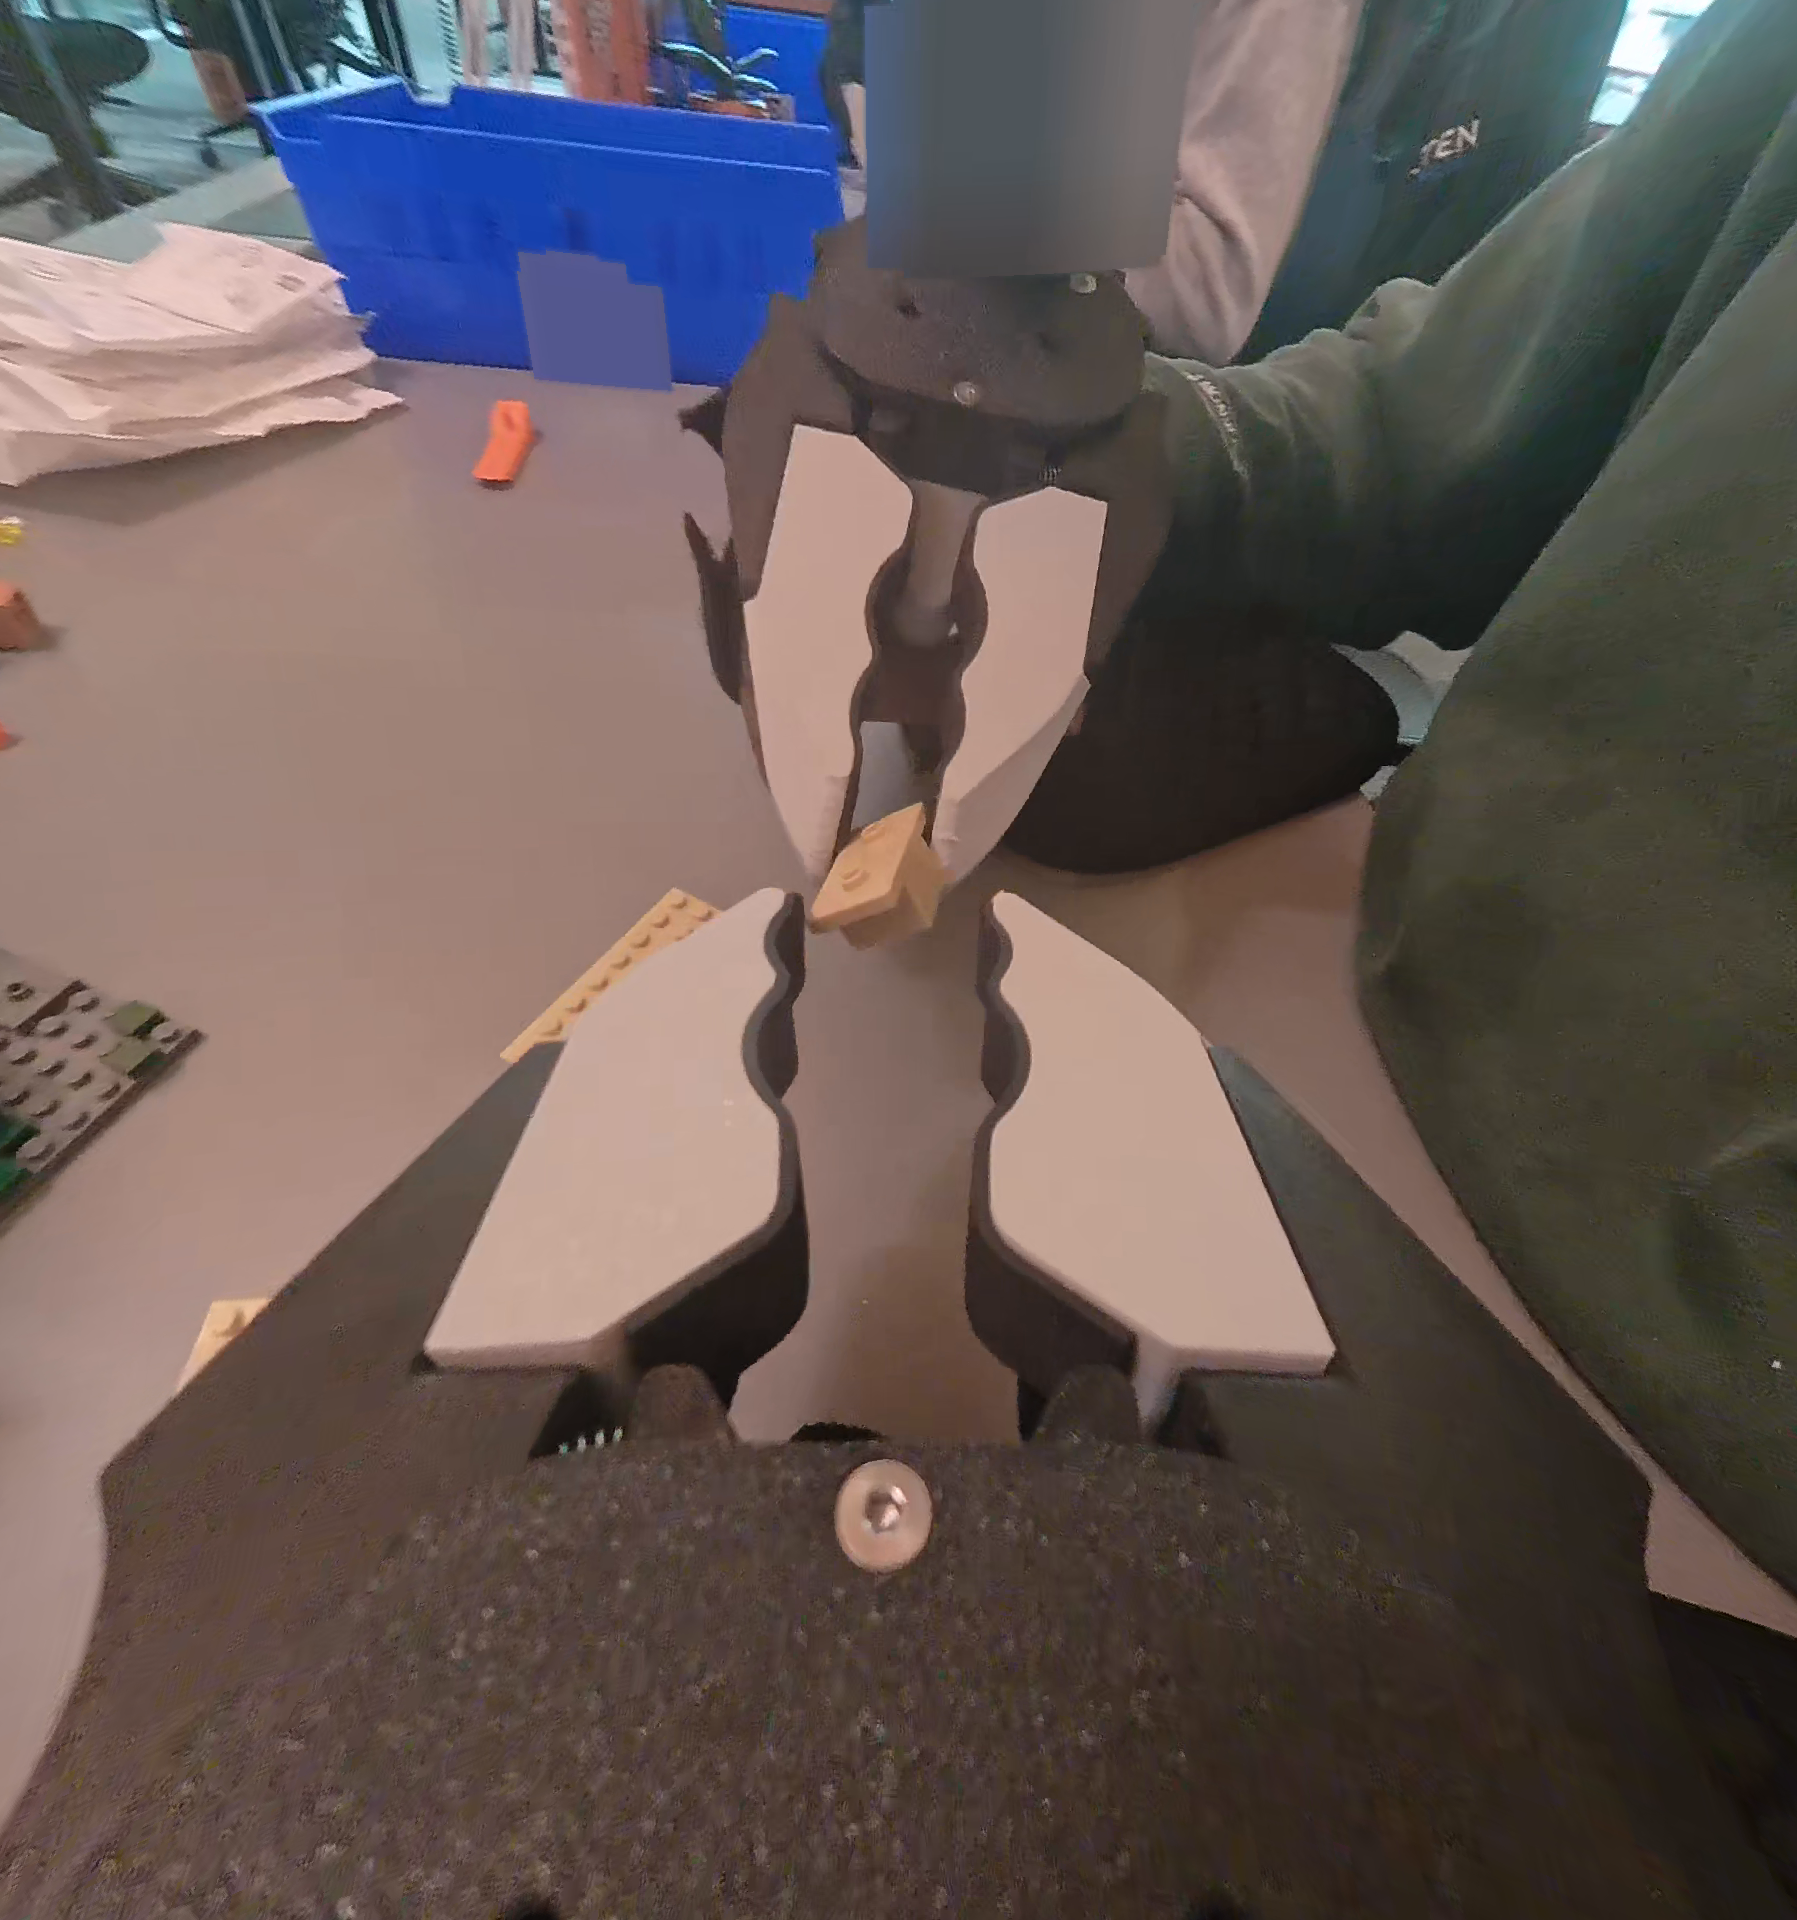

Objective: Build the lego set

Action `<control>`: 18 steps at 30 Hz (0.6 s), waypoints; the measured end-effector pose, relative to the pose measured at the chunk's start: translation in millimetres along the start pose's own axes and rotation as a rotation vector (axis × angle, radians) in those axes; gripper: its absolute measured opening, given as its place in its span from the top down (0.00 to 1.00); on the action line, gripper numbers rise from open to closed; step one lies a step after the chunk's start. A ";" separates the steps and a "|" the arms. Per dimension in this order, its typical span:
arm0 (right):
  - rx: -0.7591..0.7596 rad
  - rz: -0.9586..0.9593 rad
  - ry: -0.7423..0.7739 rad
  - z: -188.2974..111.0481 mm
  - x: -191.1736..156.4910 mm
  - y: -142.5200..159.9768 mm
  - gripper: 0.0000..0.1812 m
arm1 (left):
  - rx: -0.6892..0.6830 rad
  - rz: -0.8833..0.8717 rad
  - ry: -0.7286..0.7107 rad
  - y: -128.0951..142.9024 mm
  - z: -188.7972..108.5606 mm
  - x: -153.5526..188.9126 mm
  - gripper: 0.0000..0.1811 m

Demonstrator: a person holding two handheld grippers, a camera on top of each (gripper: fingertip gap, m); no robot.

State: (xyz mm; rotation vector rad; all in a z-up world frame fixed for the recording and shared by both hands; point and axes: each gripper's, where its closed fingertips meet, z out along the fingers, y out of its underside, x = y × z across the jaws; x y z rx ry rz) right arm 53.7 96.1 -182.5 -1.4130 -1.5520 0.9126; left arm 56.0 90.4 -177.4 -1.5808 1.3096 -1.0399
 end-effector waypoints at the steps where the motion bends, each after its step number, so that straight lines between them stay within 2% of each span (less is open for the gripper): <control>1: 0.000 -0.009 0.003 -0.3 -0.2 -0.1 0.92 | -0.006 -0.002 0.018 0.1 2.1 0.5 0.83; 4: -0.017 -0.029 0.016 -0.5 0.6 2.9 0.92 | -0.021 0.005 0.033 2.2 6.9 -2.8 0.88; 18: -0.052 -0.032 0.019 5.8 1.8 12.4 0.92 | -0.027 -0.018 0.030 12.6 4.7 -6.4 0.88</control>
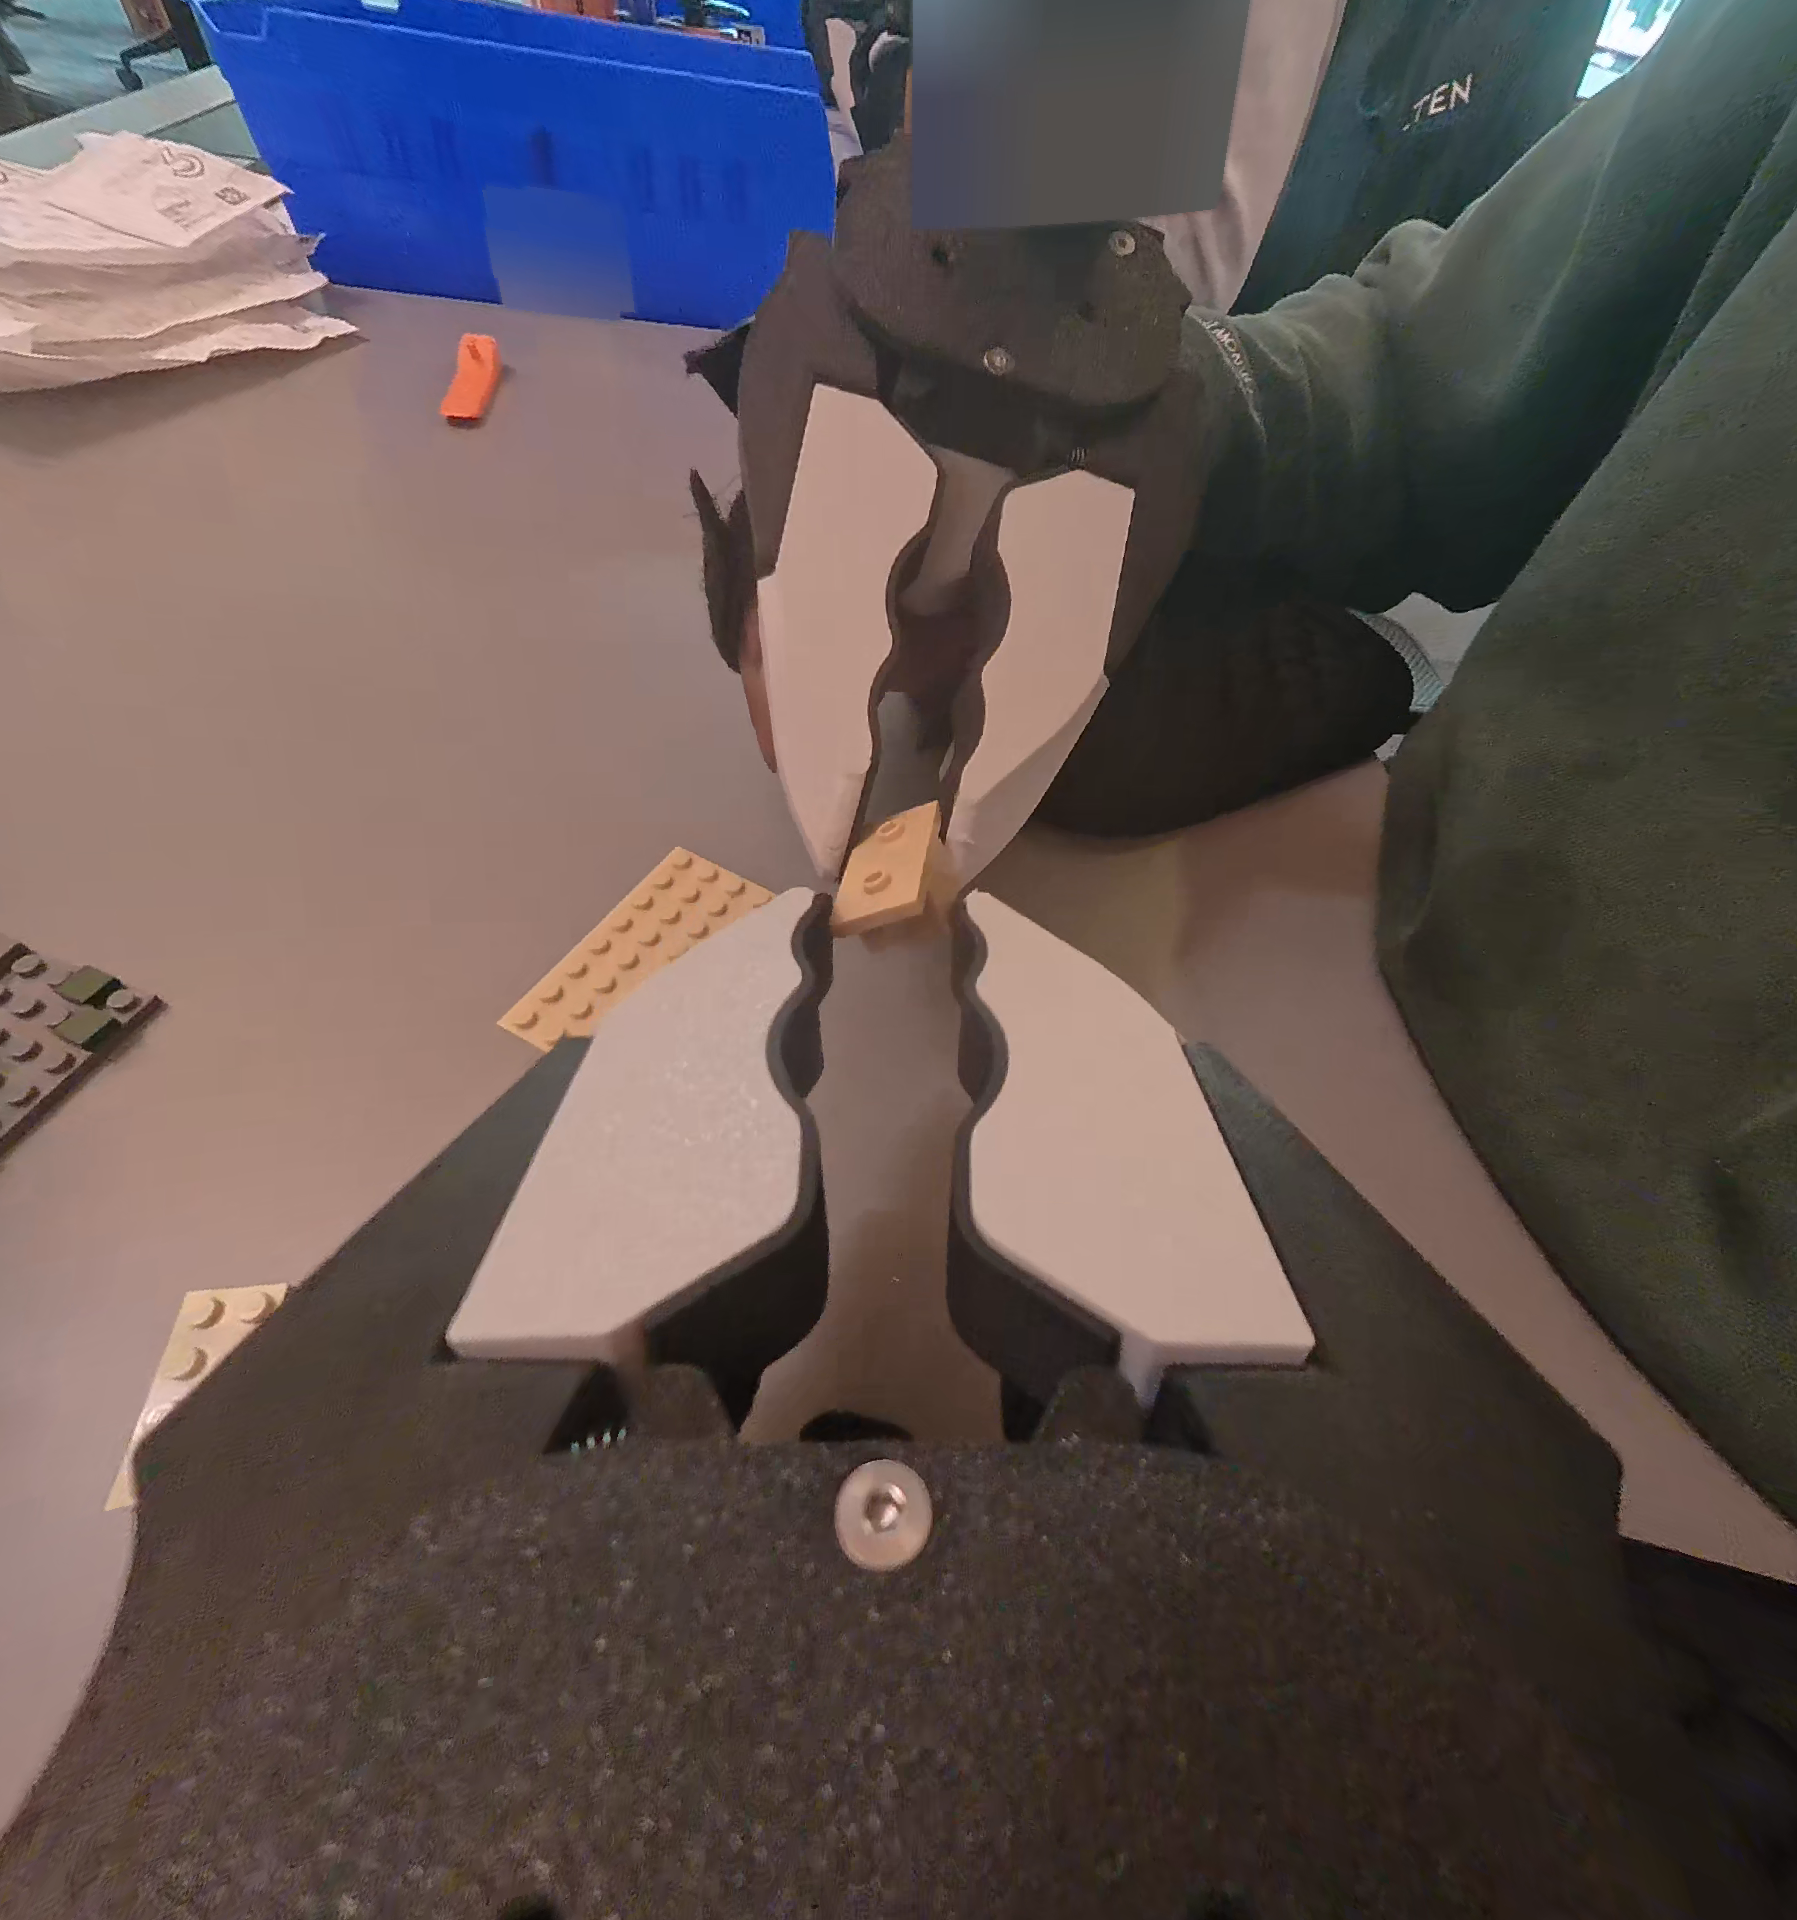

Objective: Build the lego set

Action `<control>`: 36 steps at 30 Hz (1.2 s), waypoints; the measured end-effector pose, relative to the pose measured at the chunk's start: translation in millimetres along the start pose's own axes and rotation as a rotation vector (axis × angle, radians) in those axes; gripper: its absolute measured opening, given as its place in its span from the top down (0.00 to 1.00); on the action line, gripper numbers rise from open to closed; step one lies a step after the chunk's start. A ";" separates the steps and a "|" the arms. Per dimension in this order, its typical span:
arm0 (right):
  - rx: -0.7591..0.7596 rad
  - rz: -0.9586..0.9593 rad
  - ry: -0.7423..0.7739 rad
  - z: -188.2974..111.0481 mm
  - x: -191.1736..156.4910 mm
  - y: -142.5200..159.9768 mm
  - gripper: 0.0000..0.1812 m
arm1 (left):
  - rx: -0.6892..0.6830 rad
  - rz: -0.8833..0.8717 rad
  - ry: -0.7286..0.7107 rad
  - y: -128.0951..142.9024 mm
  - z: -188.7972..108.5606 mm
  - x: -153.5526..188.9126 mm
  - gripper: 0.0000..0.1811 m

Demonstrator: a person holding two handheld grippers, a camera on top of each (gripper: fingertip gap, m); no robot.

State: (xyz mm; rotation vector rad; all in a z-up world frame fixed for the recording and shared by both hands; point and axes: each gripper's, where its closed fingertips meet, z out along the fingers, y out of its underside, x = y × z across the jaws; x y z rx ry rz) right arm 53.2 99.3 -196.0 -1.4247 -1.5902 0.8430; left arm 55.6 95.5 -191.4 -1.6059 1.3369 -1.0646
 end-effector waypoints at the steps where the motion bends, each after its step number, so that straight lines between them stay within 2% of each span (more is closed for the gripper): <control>1: 0.001 0.003 -0.004 0.3 -0.4 0.1 0.92 | -0.004 0.002 0.001 0.6 0.0 0.2 0.88; 6: 0.003 0.047 -0.011 1.1 1.5 -0.5 0.91 | 0.004 0.001 0.014 0.4 -2.9 -1.6 0.89; 10: -0.027 0.095 -0.013 -1.8 7.1 5.1 0.87 | -0.008 0.010 0.011 6.3 -11.0 -9.4 0.89; 16: -0.084 0.092 -0.026 2.5 10.9 8.0 0.87 | -0.022 0.009 0.071 11.5 -20.6 -18.4 0.89; 26: -0.193 0.158 -0.050 17.9 21.7 9.9 0.91 | -0.117 0.069 0.180 14.1 -8.1 -29.7 0.89; 30: -0.210 0.230 -0.061 18.7 24.9 13.8 0.91 | -0.138 0.100 0.159 19.5 -5.9 -35.0 0.89; 36: -0.356 0.168 0.034 24.6 30.3 27.8 0.91 | -0.237 0.085 0.099 34.6 -8.1 -43.6 0.86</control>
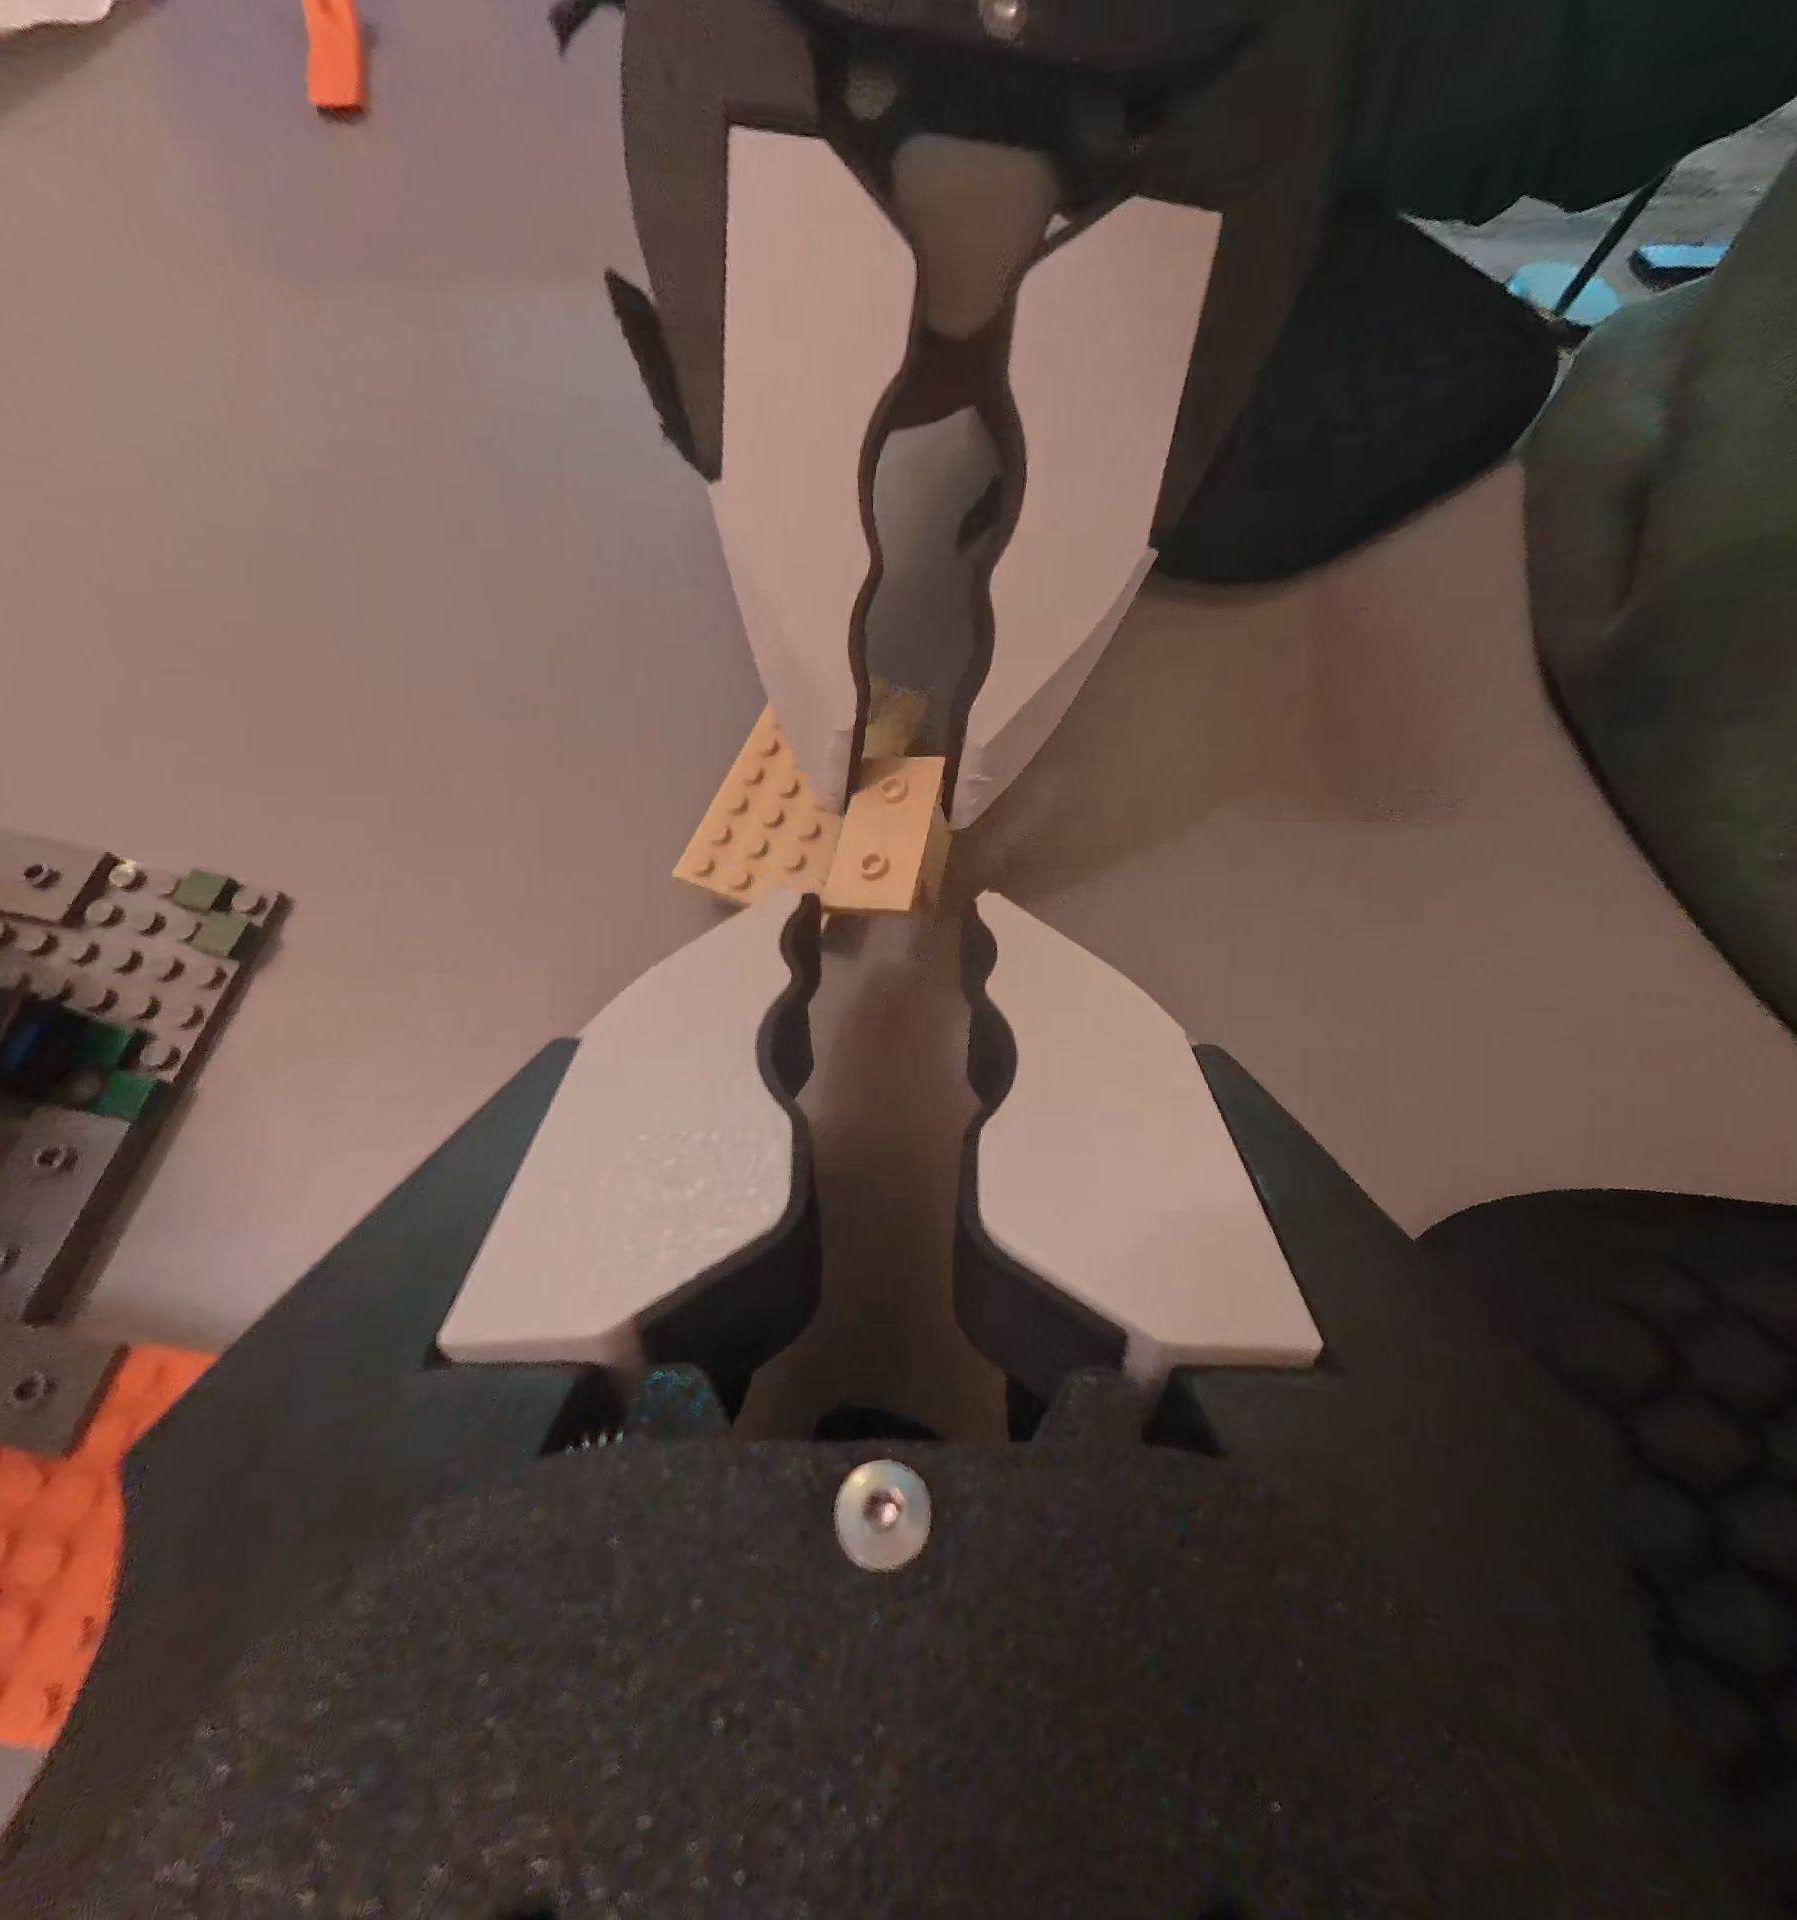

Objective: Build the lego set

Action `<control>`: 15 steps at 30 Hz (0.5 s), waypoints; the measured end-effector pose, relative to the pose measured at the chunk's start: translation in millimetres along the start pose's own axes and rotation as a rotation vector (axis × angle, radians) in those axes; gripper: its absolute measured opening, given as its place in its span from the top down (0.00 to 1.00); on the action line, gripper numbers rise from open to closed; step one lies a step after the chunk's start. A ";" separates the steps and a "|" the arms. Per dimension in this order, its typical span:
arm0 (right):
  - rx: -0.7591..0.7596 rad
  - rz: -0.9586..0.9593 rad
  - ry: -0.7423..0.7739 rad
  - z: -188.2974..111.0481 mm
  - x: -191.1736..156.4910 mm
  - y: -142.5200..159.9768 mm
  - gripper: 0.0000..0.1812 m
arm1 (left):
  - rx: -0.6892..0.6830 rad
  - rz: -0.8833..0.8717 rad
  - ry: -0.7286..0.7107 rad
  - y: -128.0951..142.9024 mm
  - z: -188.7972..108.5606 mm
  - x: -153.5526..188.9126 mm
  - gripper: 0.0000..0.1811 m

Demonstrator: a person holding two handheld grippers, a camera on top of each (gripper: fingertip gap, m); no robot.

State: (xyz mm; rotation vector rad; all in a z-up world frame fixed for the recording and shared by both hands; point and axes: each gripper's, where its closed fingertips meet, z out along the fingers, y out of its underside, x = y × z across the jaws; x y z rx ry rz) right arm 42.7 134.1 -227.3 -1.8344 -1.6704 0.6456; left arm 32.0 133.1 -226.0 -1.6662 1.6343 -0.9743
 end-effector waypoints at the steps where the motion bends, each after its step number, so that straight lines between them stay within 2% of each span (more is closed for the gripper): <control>1: -0.018 -0.012 0.015 1.1 -0.5 1.1 0.91 | -0.007 -0.003 -0.011 1.5 0.0 -1.0 0.86; 10: -0.133 -0.059 0.170 4.9 4.5 10.0 0.91 | -0.081 -0.012 -0.080 6.3 9.0 -9.3 0.90; 15: -0.157 -0.079 0.196 4.1 2.3 12.2 0.90 | -0.112 0.006 -0.087 7.5 12.2 -7.7 0.90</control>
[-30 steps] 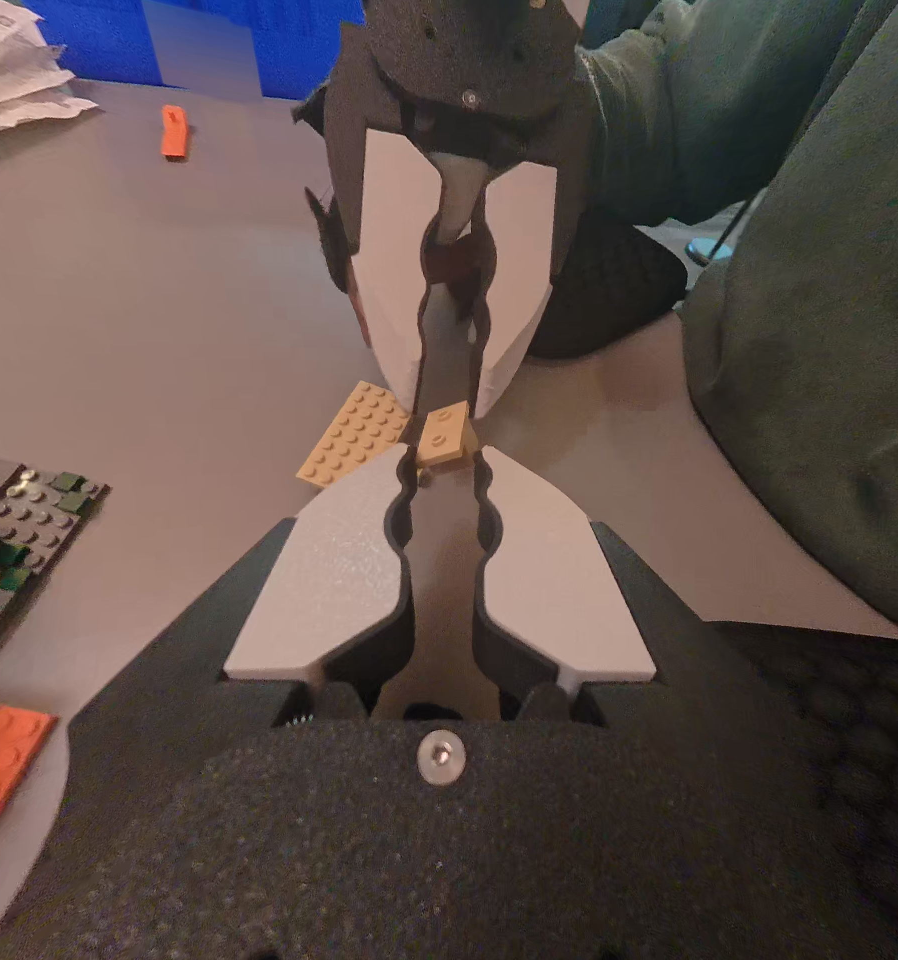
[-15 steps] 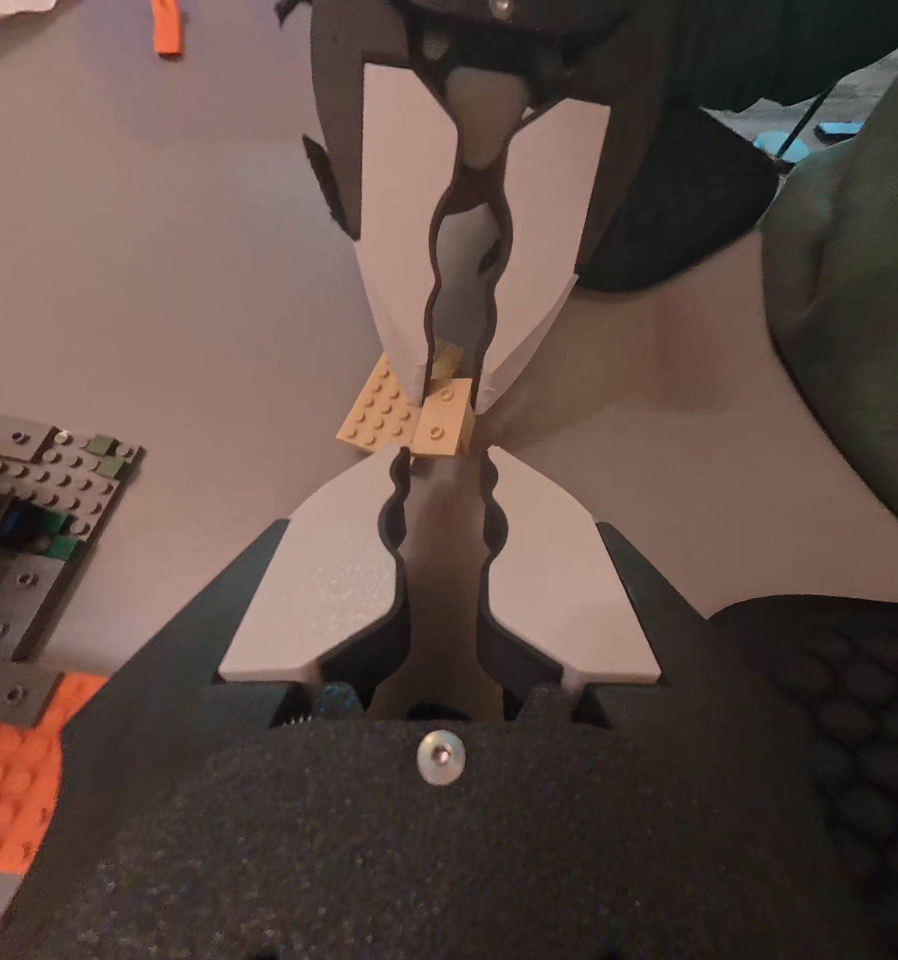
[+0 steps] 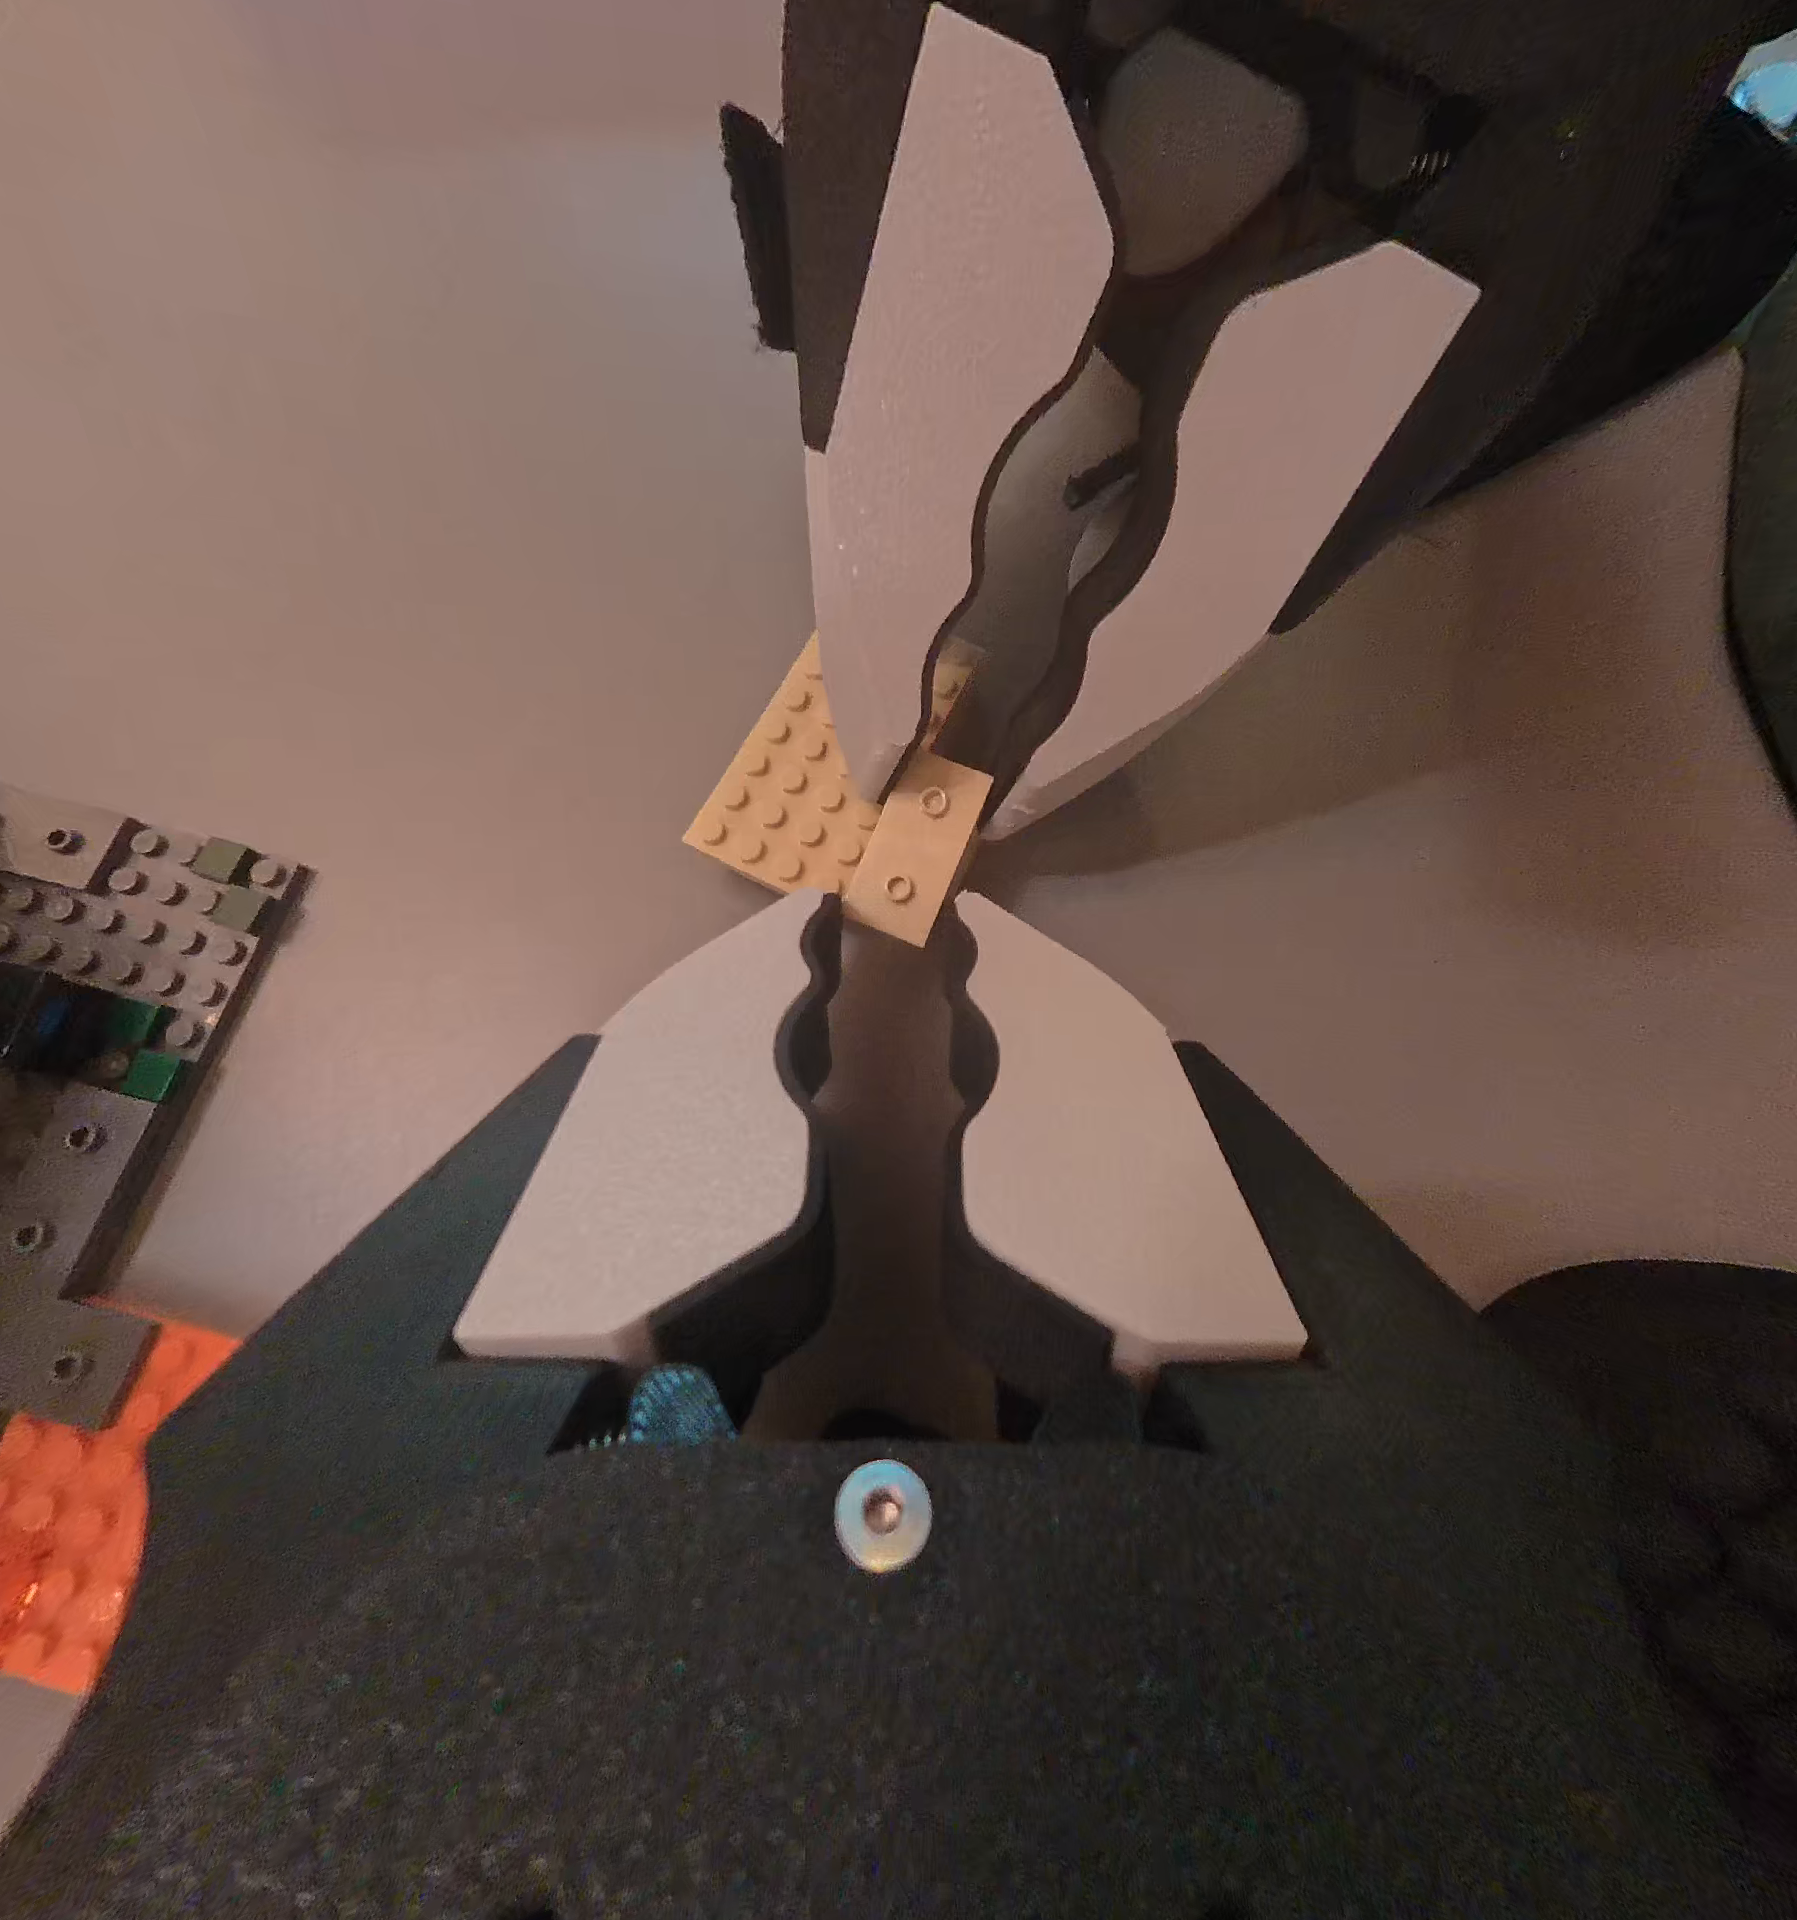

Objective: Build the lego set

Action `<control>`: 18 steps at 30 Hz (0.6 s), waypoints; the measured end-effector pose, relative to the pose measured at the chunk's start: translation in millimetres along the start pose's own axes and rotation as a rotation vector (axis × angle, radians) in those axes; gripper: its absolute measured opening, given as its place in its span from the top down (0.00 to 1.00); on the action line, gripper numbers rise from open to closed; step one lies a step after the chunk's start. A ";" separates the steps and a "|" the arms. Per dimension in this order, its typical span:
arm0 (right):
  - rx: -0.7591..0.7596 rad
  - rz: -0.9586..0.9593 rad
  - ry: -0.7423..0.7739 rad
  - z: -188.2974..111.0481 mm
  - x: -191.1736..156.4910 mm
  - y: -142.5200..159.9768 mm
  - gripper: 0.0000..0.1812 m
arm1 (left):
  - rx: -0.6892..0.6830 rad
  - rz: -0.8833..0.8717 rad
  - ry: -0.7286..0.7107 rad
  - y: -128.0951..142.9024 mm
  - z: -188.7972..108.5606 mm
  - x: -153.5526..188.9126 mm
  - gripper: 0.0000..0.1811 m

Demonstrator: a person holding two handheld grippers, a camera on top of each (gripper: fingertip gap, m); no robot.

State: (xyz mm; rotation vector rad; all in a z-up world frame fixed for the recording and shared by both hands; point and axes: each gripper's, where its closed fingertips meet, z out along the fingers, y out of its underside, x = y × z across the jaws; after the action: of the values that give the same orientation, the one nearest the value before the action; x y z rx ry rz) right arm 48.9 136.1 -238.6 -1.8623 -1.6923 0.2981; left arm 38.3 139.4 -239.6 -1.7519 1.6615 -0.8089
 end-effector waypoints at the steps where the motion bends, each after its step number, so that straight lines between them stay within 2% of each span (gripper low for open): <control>1: -0.003 0.000 -0.005 -0.5 -0.9 0.5 0.90 | -0.003 0.007 -0.001 -0.1 0.1 0.2 0.90; 9: 0.027 -0.022 -0.038 -9.4 -3.6 0.0 0.88 | -0.039 0.031 -0.022 3.7 0.3 -1.6 0.90; 13: 0.084 -0.075 -0.022 -11.2 -6.2 -7.2 0.88 | -0.062 0.053 -0.029 5.9 1.0 -1.6 0.90; 18: 0.133 -0.050 -0.056 -13.0 -7.5 -13.2 0.88 | -0.080 0.065 -0.027 6.4 2.1 -0.5 0.90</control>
State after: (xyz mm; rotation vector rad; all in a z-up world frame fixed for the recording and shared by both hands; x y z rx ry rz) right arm 43.7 125.5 -222.5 -1.7274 -1.7099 0.4358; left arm 35.8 139.7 -245.9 -1.7450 1.7455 -0.6944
